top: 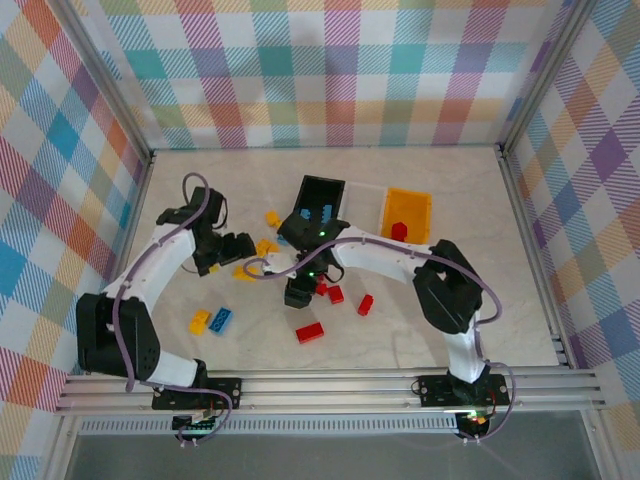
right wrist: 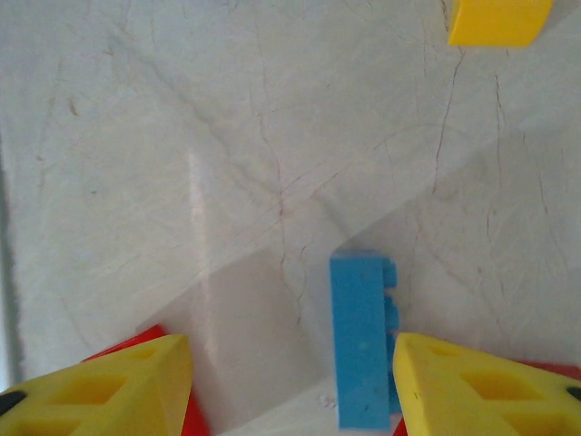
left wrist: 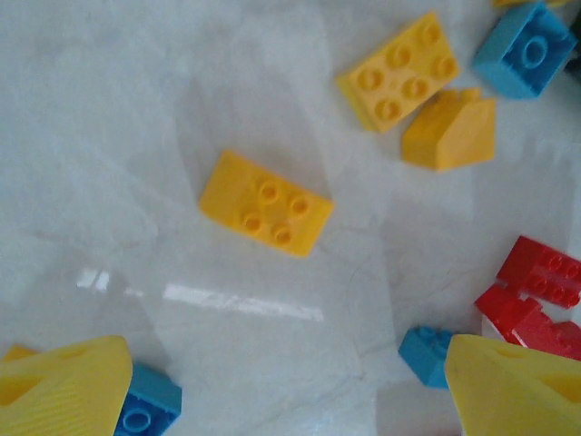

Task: Sort the legos into containers by color

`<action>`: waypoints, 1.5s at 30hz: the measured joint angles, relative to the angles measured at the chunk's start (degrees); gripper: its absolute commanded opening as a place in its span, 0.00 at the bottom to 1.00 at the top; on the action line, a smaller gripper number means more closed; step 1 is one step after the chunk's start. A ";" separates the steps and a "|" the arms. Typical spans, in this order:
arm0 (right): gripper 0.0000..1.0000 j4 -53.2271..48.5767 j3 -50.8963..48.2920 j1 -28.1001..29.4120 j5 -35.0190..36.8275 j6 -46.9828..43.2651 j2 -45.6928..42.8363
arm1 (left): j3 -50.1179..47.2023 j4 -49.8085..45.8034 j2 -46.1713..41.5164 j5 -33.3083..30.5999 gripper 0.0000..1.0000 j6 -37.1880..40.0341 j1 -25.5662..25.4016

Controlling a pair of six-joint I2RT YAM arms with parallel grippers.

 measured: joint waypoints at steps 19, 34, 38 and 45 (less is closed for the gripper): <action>0.56 -0.09 7.85 0.31 6.67 -3.76 11.26 | -4.31 -0.15 -6.82 3.23 0.95 1.40 5.22; 0.27 -0.33 5.18 0.31 7.56 -4.15 11.26 | -4.79 -0.13 -5.75 4.72 0.96 1.99 5.70; 0.12 -0.15 5.22 0.31 7.76 -3.85 11.26 | -4.79 -0.13 -5.75 4.72 0.97 2.19 5.70; 0.04 2.56 2.01 0.24 8.90 -2.38 8.09 | -4.79 -0.15 -5.77 4.63 0.97 2.80 5.90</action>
